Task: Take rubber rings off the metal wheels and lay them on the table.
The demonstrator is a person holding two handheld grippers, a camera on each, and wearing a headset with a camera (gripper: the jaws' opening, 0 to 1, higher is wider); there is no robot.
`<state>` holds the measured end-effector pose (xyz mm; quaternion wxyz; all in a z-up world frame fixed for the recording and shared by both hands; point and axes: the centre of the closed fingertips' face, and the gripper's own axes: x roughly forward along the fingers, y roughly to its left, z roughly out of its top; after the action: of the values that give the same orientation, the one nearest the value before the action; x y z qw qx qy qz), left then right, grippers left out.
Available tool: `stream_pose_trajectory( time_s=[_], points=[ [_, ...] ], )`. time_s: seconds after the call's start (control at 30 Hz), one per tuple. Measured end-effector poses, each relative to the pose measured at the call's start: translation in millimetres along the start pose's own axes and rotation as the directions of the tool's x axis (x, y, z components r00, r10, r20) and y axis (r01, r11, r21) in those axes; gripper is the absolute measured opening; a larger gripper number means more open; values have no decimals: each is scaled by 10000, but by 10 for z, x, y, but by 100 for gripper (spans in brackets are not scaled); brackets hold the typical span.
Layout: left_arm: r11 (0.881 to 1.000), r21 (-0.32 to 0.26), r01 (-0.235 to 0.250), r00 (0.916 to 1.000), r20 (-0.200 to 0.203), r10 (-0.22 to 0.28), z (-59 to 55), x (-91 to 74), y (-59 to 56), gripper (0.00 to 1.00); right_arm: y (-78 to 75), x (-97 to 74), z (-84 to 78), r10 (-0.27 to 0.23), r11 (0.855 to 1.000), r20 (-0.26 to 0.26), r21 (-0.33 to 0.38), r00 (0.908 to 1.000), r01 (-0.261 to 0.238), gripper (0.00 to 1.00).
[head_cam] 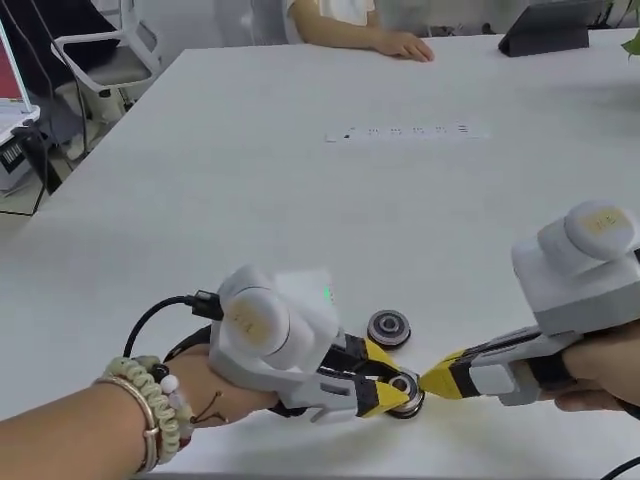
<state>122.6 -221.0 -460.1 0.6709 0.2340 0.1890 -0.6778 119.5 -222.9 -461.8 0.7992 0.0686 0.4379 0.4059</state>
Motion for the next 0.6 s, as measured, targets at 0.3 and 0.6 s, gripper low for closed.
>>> stream_pose_trajectory(
  time_s=[0.3, 0.6],
  points=[
    [9999, 149, -18, 10000, -54, 18, -2, -7, -5, 7, 30, 3, 14, 50, 9996, -6, -275, 10000, -50, 0],
    [9999, 110, 5, 10000, -92, -4, -5, -7, -4, 7, 50, 5, 28, 134, 9990, 41, -439, 9999, -132, 0]
  ],
)
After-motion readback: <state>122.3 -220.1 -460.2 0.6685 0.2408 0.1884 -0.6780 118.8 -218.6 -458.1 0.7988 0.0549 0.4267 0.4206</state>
